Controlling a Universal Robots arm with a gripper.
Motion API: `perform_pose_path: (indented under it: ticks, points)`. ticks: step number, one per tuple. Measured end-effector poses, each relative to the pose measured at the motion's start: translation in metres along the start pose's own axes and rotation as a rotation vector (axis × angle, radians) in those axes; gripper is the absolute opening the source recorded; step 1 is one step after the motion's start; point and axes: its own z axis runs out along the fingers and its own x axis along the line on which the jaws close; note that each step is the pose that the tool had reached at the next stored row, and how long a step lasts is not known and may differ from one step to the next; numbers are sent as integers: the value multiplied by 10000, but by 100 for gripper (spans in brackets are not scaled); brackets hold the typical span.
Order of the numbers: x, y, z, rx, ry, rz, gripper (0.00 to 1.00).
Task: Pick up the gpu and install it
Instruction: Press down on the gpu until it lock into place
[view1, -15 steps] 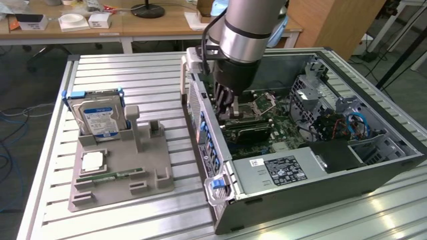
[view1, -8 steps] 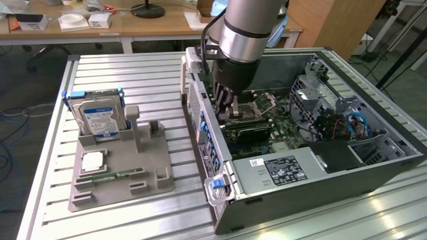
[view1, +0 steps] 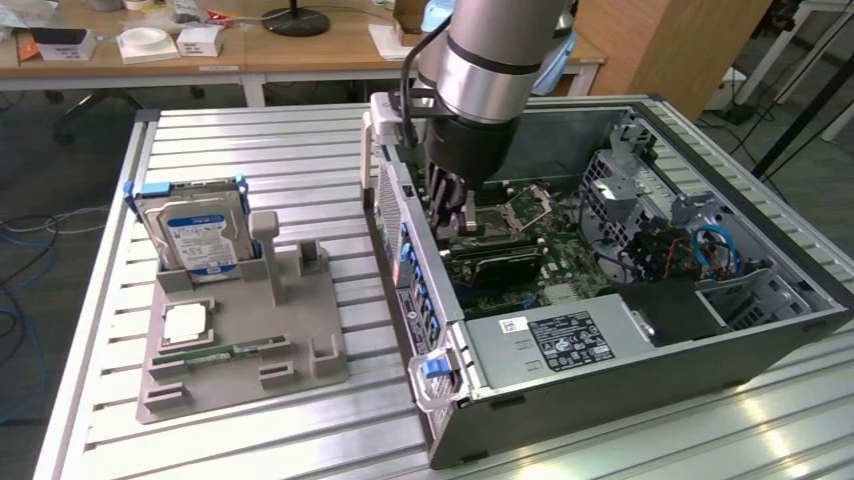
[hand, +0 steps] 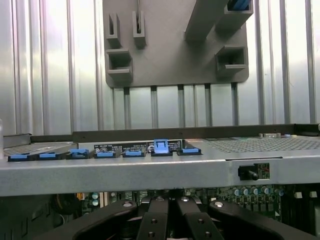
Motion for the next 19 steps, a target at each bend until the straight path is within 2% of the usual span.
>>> perform_pose_path:
  ticks: [7,13,19]
  points:
    - [7,25,0,4,0,1,11]
    - [10,33,20,65,3,-1,11]
    - [8,34,15,89,-17,-2,11]
